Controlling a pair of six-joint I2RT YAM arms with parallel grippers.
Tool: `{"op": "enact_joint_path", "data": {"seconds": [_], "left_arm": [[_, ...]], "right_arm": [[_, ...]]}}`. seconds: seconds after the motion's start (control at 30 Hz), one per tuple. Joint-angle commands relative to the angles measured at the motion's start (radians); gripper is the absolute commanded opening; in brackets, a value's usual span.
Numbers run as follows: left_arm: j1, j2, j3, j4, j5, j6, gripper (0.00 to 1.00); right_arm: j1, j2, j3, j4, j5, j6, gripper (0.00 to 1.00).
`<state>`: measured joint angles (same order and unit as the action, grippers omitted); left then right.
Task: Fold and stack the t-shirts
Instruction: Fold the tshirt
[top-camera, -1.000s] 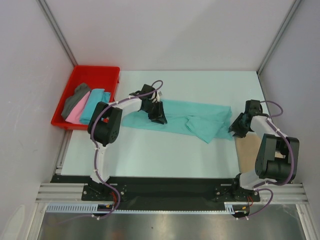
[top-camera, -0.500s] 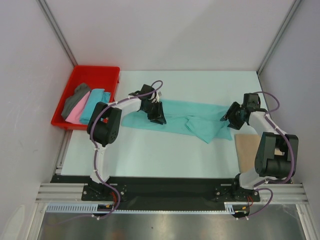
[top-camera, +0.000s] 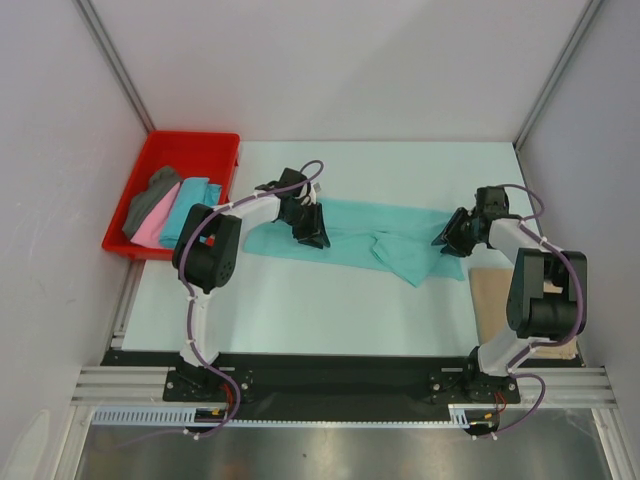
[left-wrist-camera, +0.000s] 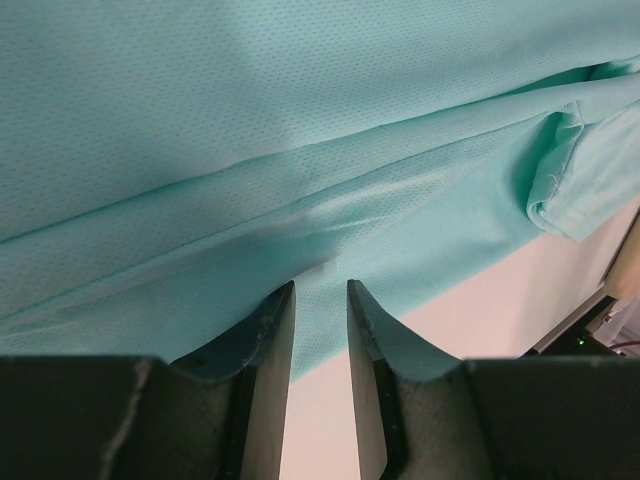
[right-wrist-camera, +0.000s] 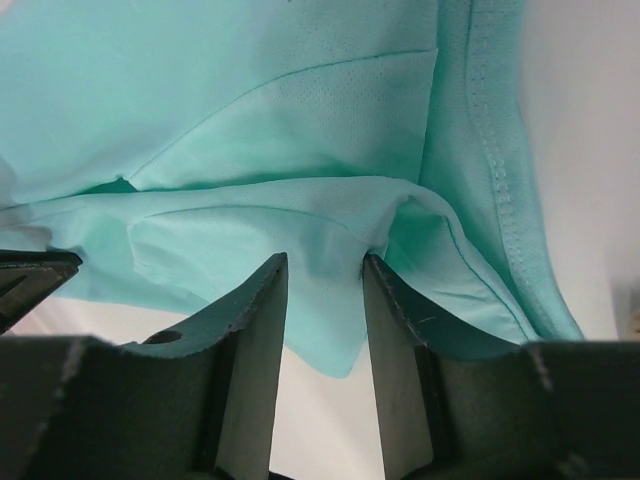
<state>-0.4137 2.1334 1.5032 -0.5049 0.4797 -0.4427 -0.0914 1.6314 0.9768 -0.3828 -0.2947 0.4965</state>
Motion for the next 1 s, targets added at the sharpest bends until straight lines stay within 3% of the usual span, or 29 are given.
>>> {"op": "enact_joint_path", "data": {"seconds": [0.0, 0.13, 0.27, 0.53, 0.73, 0.87, 0.97], "left_arm": [[0.007, -0.050, -0.004, -0.007, 0.002, 0.021, 0.33], [0.007, -0.053, -0.012, -0.004, -0.001, 0.021, 0.33], [0.007, -0.059, -0.017, -0.004, -0.004, 0.019, 0.33], [0.015, -0.055, -0.001, -0.010, -0.021, 0.019, 0.33], [0.018, -0.049, -0.011, -0.012, -0.015, 0.019, 0.33], [0.018, -0.047, -0.024, -0.006, -0.016, 0.021, 0.33], [0.016, -0.046, -0.031, -0.003, -0.016, 0.021, 0.33]], "right_arm": [[0.002, 0.030, 0.014, 0.038, -0.009, -0.001, 0.41], [0.002, 0.036, 0.020, 0.010, 0.015, -0.019, 0.40], [0.001, 0.004, 0.010, -0.014, 0.045, -0.042, 0.47], [0.001, 0.035, 0.000, 0.018, 0.017, -0.038, 0.40], [-0.005, 0.035, 0.025, 0.030, 0.040, -0.033, 0.22], [-0.022, 0.025, 0.052, 0.045, 0.071, -0.021, 0.02], [-0.044, 0.030, 0.074, 0.055, 0.071, 0.001, 0.00]]}}
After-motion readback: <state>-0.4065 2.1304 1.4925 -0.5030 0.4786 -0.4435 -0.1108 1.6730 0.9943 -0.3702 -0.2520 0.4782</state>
